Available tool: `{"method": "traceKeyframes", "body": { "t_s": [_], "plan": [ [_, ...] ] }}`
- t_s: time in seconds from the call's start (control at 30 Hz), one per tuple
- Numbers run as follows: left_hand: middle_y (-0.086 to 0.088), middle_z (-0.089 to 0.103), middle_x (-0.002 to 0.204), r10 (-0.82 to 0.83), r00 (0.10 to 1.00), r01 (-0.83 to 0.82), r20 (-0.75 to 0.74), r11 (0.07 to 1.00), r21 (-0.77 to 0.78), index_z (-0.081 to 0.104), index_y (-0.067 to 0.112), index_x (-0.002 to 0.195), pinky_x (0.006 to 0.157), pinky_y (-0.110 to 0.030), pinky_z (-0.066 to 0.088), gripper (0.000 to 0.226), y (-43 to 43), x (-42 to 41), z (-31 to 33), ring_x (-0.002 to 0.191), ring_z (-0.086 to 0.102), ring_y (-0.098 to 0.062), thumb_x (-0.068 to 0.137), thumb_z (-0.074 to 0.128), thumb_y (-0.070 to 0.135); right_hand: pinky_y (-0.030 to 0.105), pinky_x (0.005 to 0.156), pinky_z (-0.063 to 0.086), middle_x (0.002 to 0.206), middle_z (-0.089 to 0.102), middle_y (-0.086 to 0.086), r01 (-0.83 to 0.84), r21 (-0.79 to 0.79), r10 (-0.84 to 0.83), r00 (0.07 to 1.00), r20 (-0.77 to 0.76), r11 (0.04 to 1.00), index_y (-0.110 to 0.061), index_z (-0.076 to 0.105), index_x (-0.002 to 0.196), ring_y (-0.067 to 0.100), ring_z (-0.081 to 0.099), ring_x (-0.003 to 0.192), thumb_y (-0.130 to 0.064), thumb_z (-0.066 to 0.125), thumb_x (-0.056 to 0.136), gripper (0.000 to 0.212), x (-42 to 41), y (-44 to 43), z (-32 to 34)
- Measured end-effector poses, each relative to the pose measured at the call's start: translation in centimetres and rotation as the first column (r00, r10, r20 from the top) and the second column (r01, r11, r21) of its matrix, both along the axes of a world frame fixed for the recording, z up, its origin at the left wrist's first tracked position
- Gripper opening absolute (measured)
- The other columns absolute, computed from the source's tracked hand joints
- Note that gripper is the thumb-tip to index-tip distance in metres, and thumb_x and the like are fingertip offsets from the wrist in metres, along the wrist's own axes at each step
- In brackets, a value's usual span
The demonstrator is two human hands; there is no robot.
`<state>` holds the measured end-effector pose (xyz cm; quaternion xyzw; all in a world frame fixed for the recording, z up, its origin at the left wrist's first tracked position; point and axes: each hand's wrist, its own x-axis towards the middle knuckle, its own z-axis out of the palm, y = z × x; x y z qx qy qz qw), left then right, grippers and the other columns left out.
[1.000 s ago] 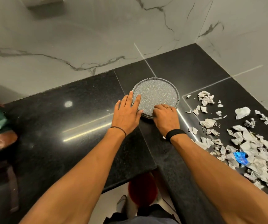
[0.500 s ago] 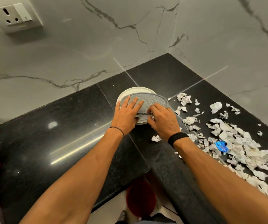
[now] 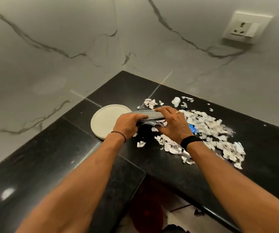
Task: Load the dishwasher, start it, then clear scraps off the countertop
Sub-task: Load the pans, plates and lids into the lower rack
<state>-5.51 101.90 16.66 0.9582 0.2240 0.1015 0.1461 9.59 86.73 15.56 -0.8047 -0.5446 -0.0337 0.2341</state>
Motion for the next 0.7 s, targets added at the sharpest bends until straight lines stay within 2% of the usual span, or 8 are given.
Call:
{"method": "traceKeyframes", "body": {
  "t_s": [0.1,0.27,0.4,0.47,0.57,0.63,0.7],
  "plan": [
    [-0.004,0.070,0.129,-0.158,0.987,0.158,-0.014,0.987,-0.030,0.061,0.035,0.139,0.098,-0.039,0.051,0.043,-1.9,0.6,0.9,0.116,0.064,-0.031,0.097,0.064,0.023,0.048,0.107,0.041,0.136,0.055,-0.004,0.099,-0.040,-0.098,0.995,0.027,0.994,-0.029,0.050,0.136,0.020,0.053,0.127,-0.042,0.081,0.075,0.071,-0.4,-3.7,1.2],
    [-0.004,0.073,0.120,-0.370,0.928,0.368,-0.040,0.928,-0.054,0.060,0.042,0.137,0.090,-0.043,0.054,0.042,-6.4,1.2,0.4,0.109,0.066,-0.033,0.100,0.060,0.022,0.044,0.113,0.031,0.148,0.048,-0.001,0.256,-0.140,-0.251,0.966,0.058,0.956,-0.029,0.042,0.147,0.022,0.044,0.138,-0.048,0.080,0.076,0.083,-2.3,-10.3,2.0],
    [-0.005,0.075,0.115,-0.526,0.847,0.519,-0.069,0.849,-0.103,0.060,0.042,0.137,0.089,-0.044,0.054,0.040,-11.1,1.7,0.6,0.108,0.067,-0.031,0.101,0.058,0.025,0.043,0.117,0.030,0.151,0.048,0.001,0.355,-0.206,-0.363,0.932,-0.003,0.912,-0.027,0.043,0.149,0.022,0.042,0.140,-0.050,0.078,0.079,0.081,-4.6,-16.8,2.0],
    [-0.005,0.075,0.112,-0.601,0.797,0.592,-0.061,0.797,-0.123,0.060,0.040,0.137,0.088,-0.040,0.054,0.039,-14.0,2.2,0.9,0.105,0.068,-0.029,0.101,0.058,0.026,0.042,0.116,0.033,0.148,0.052,0.000,0.417,-0.215,-0.433,0.901,-0.029,0.883,-0.027,0.049,0.146,0.021,0.046,0.138,-0.044,0.077,0.083,0.071,-5.9,-20.3,1.9],
    [-0.004,0.075,0.113,-0.686,0.727,0.679,-0.031,0.725,-0.119,0.063,0.033,0.135,0.087,-0.032,0.048,0.035,-18.2,3.0,1.4,0.104,0.067,-0.025,0.102,0.059,0.026,0.037,0.104,0.039,0.131,0.066,-0.001,0.530,-0.280,-0.563,0.825,-0.050,0.801,-0.034,0.062,0.134,0.023,0.058,0.120,-0.035,0.065,0.095,0.039,-7.7,-25.1,2.5],
    [-0.004,0.075,0.114,-0.735,0.678,0.728,-0.018,0.674,-0.128,0.066,0.030,0.133,0.089,-0.034,0.051,0.033,-21.1,3.4,1.7,0.104,0.067,-0.025,0.101,0.060,0.025,0.037,0.090,0.047,0.115,0.073,0.002,0.599,-0.326,-0.650,0.757,-0.066,0.731,-0.040,0.064,0.131,0.026,0.064,0.103,-0.036,0.058,0.099,0.033,-9.2,-28.1,3.2],
    [-0.004,0.075,0.112,-0.772,0.635,0.766,-0.011,0.631,-0.126,0.069,0.030,0.129,0.090,-0.038,0.054,0.030,-23.9,3.7,2.0,0.103,0.068,-0.025,0.099,0.063,0.026,0.038,0.085,0.052,0.109,0.074,0.002,0.649,-0.347,-0.713,0.695,-0.094,0.678,-0.042,0.064,0.130,0.026,0.067,0.099,-0.036,0.056,0.100,0.032,-10.8,-30.8,3.7]
  ]
}}
